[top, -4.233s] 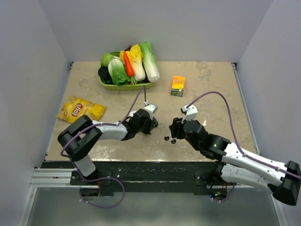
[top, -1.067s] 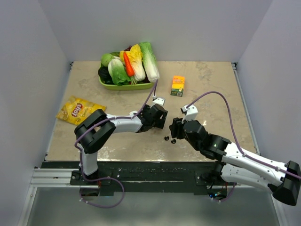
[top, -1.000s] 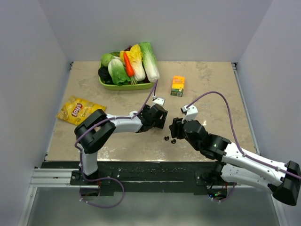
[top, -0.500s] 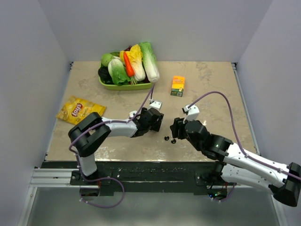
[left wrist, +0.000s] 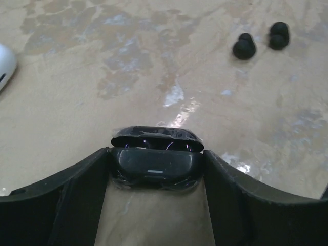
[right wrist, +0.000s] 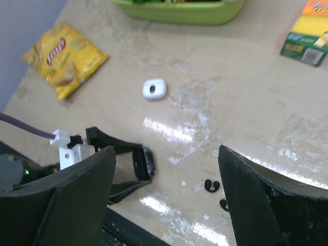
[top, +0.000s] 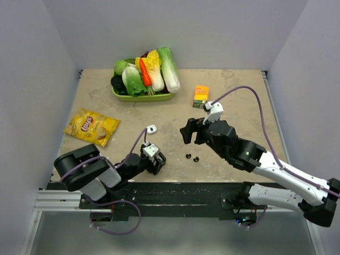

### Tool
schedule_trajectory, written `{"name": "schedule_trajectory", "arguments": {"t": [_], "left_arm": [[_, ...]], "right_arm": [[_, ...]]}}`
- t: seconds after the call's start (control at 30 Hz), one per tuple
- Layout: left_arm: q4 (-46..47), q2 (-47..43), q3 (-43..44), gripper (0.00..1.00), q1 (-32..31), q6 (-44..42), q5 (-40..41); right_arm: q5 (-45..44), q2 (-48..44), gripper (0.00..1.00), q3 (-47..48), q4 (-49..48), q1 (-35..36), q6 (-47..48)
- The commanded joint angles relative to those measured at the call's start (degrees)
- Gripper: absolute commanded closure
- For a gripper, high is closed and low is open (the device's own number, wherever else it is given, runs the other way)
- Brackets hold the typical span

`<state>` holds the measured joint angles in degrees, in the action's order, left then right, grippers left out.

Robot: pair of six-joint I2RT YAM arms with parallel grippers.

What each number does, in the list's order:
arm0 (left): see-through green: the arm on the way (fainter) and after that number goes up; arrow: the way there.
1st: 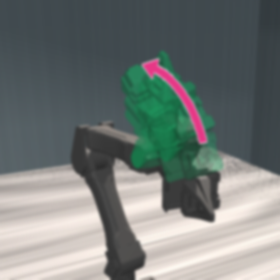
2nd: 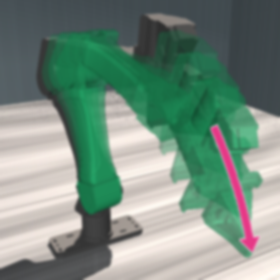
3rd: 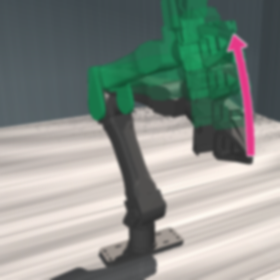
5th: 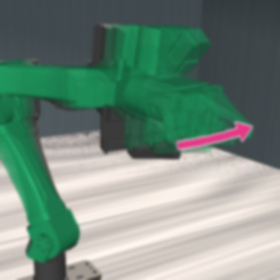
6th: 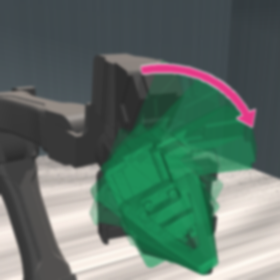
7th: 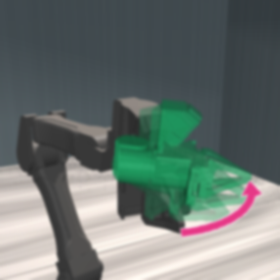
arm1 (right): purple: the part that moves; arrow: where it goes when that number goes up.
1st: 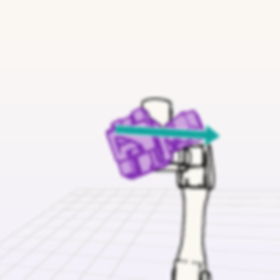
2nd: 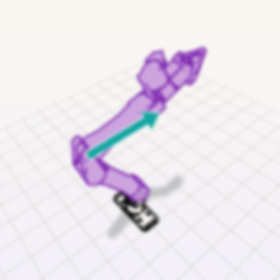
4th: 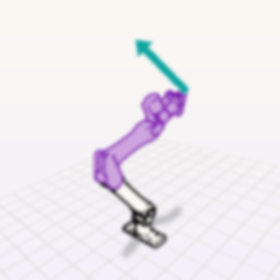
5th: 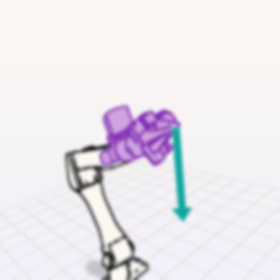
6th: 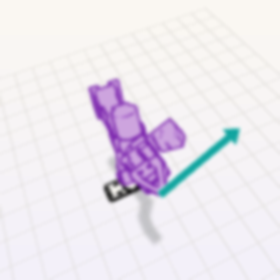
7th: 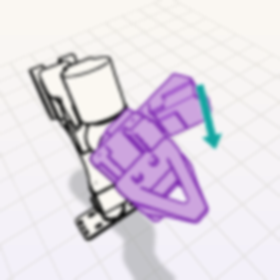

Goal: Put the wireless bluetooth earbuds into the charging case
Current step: Pick up the charging case at the center of the board.

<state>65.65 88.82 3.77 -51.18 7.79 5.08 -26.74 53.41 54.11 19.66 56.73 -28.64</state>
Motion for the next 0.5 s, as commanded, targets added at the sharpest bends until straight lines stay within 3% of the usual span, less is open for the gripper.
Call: {"name": "schedule_trajectory", "arguments": {"t": [0.0, 0.47], "left_arm": [[42.99, 1.01, -0.26, 1.00, -0.50, -6.29, -12.54], [42.90, -11.21, 0.10, 1.00, -0.59, -8.50, -18.88]], "right_arm": [[9.50, 3.63, 0.16, 0.65, -0.93, 0.14, 1.92], [15.40, 10.49, 0.18, -2.16, -4.45, 0.05, 1.92]]}}
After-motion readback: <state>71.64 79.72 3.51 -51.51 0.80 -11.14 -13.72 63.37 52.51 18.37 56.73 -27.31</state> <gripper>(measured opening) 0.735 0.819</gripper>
